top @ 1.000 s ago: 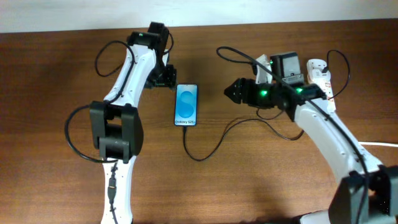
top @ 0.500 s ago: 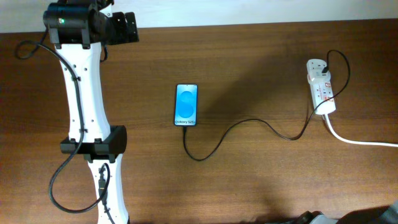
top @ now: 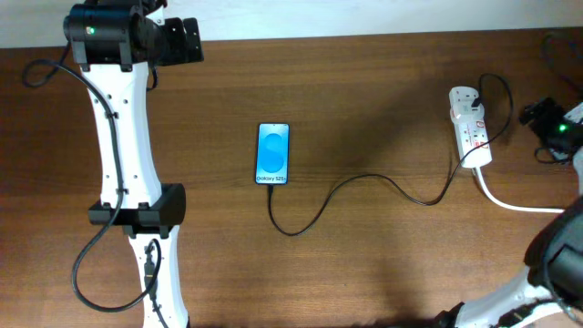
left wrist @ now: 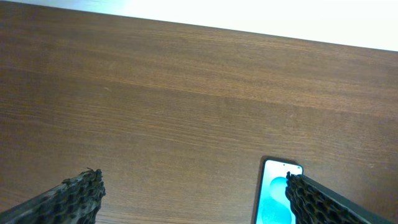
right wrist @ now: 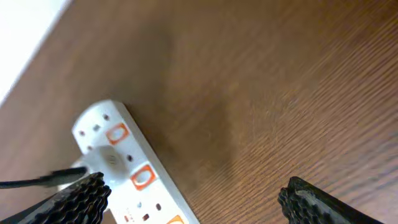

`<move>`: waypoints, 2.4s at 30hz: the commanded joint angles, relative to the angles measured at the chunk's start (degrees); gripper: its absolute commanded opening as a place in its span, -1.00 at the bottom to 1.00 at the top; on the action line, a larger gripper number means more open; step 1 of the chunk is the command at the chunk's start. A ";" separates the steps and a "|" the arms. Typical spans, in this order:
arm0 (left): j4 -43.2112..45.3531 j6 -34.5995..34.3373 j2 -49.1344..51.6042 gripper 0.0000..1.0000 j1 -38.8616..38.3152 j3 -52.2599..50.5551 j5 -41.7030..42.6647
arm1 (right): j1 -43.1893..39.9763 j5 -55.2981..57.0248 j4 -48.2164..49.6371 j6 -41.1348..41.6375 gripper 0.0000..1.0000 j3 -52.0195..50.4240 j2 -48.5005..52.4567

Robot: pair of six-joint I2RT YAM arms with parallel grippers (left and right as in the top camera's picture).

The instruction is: Plug charger to phone and switch on socket

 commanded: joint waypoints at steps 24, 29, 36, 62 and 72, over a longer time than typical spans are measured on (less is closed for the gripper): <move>-0.02 -0.11 -0.52 0.99 0.31 0.17 -0.63 | 10.27 9.51 -0.76 0.17 0.86 0.68 12.41; -0.04 -0.11 -0.52 0.99 0.31 0.17 -0.66 | 10.34 9.44 -2.67 0.17 0.86 0.68 12.41; -0.04 -0.11 -0.52 0.99 0.31 0.17 -0.63 | 10.62 6.91 -6.38 -2.51 0.86 0.68 12.41; -0.04 -0.13 -0.52 0.99 0.31 0.17 -0.66 | 25.59 -1.03 -57.75 -12.04 0.97 40.22 -26.75; -0.04 -0.11 -0.52 0.99 0.31 0.17 -0.63 | 31.21 5.90 -47.01 -18.25 0.97 29.24 -35.06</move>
